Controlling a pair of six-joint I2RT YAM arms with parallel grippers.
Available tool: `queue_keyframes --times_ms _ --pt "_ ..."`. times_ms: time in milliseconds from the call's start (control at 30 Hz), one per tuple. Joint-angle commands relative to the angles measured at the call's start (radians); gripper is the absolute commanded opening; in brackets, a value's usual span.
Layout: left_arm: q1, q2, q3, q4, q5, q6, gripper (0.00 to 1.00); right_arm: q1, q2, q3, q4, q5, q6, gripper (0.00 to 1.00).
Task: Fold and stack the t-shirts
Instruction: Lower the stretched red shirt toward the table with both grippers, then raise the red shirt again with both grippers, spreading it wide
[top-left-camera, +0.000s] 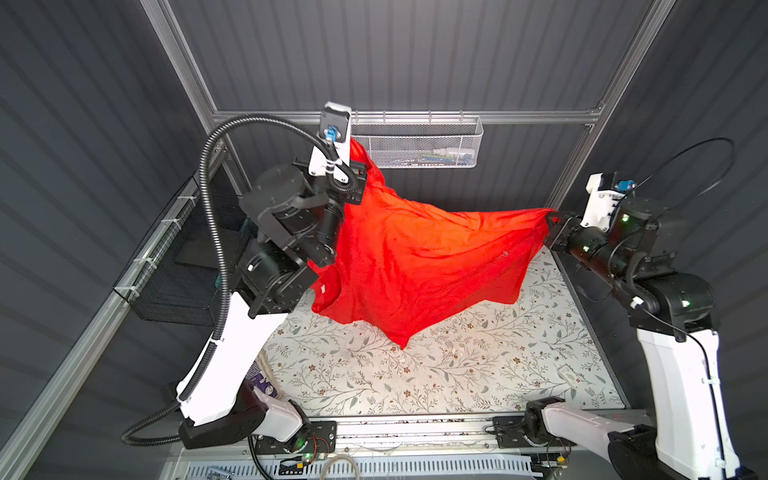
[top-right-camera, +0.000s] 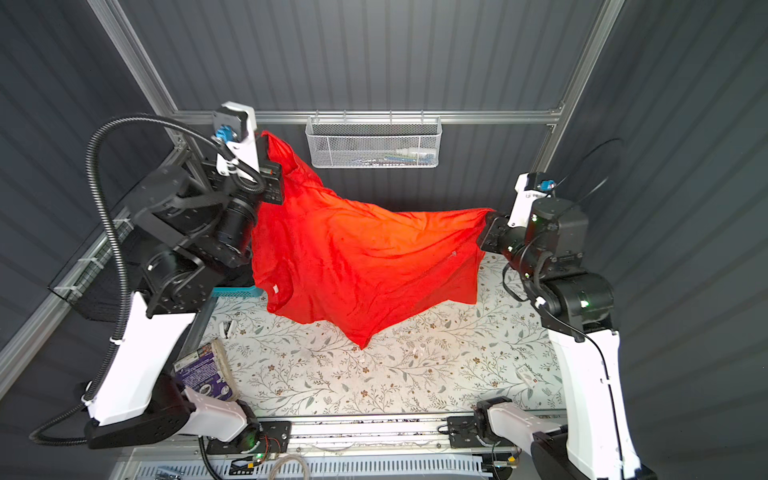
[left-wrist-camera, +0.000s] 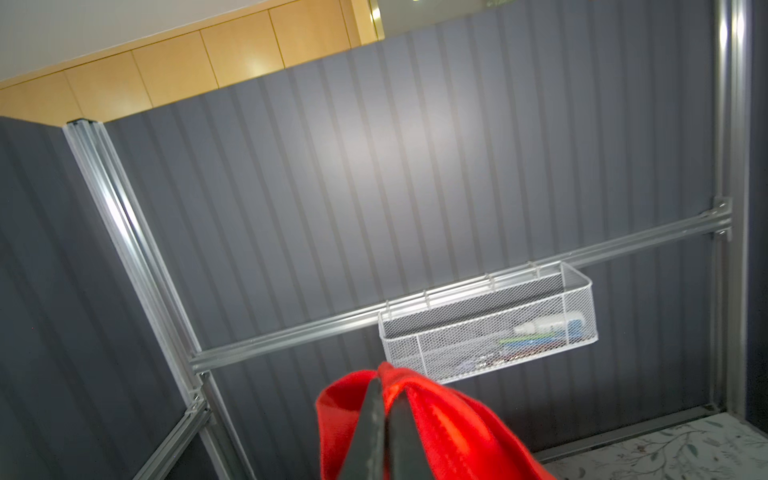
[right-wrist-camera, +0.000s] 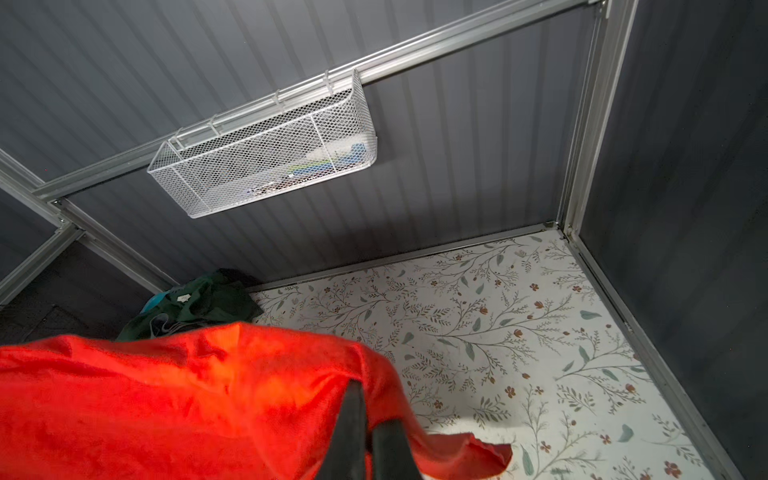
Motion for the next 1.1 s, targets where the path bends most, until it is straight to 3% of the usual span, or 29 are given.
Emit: queue_keyframes --times_ms 0,67,200,367,500,567,733,833,933,1067 --pt "0.084 -0.023 -0.211 0.067 -0.003 -0.145 0.00 -0.006 0.019 -0.088 0.111 0.023 0.010 0.00" --pt "0.178 -0.012 -0.286 0.015 0.102 -0.298 0.00 -0.008 0.052 -0.113 0.124 0.023 0.009 0.00" --pt "0.287 0.111 -0.307 0.025 0.239 -0.377 0.00 -0.009 0.144 -0.108 0.200 0.014 -0.010 0.00" --pt "0.424 0.359 -0.030 -0.041 0.391 -0.417 0.00 -0.022 0.318 0.048 0.277 0.060 -0.057 0.00" --pt "0.437 0.445 0.162 -0.092 0.397 -0.376 0.00 -0.023 0.405 0.222 0.240 0.047 -0.072 0.00" --pt "0.436 0.395 0.122 -0.083 0.412 -0.387 0.00 -0.020 0.390 0.232 0.225 0.019 -0.077 0.00" --pt "0.436 0.059 -0.358 0.118 0.416 -0.446 0.00 -0.016 0.175 -0.040 0.286 0.020 -0.068 0.00" --pt "0.433 -0.117 -0.523 0.112 0.407 -0.474 0.00 -0.013 0.040 -0.145 0.232 0.000 -0.044 0.00" --pt "0.426 -0.281 -0.553 0.074 0.393 -0.503 0.00 0.013 -0.050 -0.078 0.103 -0.052 0.005 0.00" --pt "0.424 -0.353 -0.387 0.016 0.497 -0.541 0.00 0.092 -0.059 0.152 -0.045 0.005 0.015 0.00"
